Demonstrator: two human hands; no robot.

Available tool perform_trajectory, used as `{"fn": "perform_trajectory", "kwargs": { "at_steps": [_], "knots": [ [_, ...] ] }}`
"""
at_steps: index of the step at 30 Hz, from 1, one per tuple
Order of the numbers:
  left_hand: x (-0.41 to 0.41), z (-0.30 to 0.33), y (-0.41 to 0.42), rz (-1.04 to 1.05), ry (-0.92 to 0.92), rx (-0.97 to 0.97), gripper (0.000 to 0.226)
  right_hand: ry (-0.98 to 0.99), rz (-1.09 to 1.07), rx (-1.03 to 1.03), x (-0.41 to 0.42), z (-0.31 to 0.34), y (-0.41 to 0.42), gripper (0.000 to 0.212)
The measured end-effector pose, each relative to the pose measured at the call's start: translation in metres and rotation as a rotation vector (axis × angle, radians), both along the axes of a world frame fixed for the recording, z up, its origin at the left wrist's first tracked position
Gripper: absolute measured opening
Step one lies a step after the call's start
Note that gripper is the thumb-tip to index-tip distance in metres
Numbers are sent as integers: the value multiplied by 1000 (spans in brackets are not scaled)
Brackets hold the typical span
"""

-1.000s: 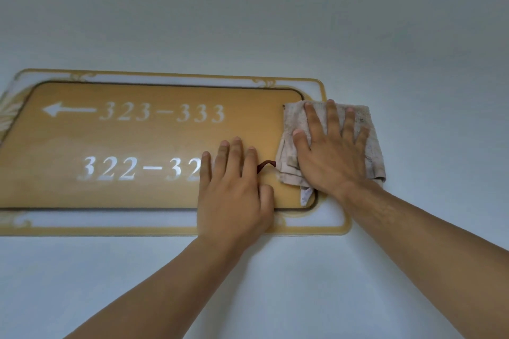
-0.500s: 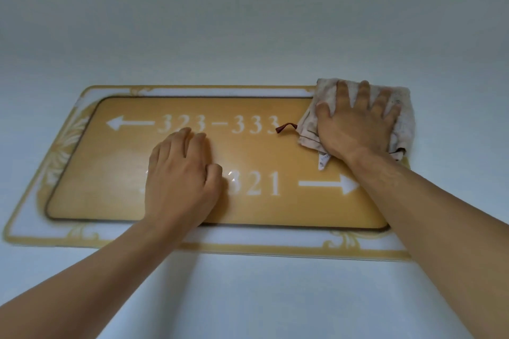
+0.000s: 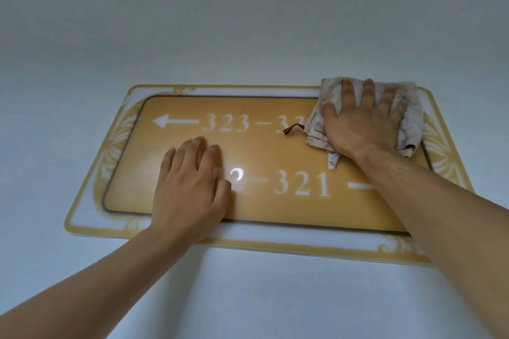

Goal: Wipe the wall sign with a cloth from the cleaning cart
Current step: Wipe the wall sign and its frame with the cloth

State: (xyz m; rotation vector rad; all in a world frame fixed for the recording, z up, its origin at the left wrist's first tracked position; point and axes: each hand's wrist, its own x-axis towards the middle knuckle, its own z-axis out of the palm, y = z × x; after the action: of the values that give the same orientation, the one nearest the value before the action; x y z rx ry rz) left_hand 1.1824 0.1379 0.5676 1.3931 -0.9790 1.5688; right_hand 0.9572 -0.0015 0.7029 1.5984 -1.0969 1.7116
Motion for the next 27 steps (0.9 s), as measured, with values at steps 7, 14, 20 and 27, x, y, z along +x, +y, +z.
{"fn": "perform_trajectory", "kwargs": {
  "at_steps": [7, 14, 20, 27],
  "knots": [
    [30, 9, 26, -24, 109, -70, 56, 5, -3, 9, 22, -3, 13, 73],
    [54, 1, 38, 5, 92, -9, 55, 43, 20, -24, 73, -4, 40, 73],
    [80, 2, 48, 5, 76, -34, 54, 76, 7, -72, 115, -4, 61, 74],
    [117, -5, 63, 30, 63, -22, 53, 119, 10, -118, 171, -8, 86, 74]
  ]
}}
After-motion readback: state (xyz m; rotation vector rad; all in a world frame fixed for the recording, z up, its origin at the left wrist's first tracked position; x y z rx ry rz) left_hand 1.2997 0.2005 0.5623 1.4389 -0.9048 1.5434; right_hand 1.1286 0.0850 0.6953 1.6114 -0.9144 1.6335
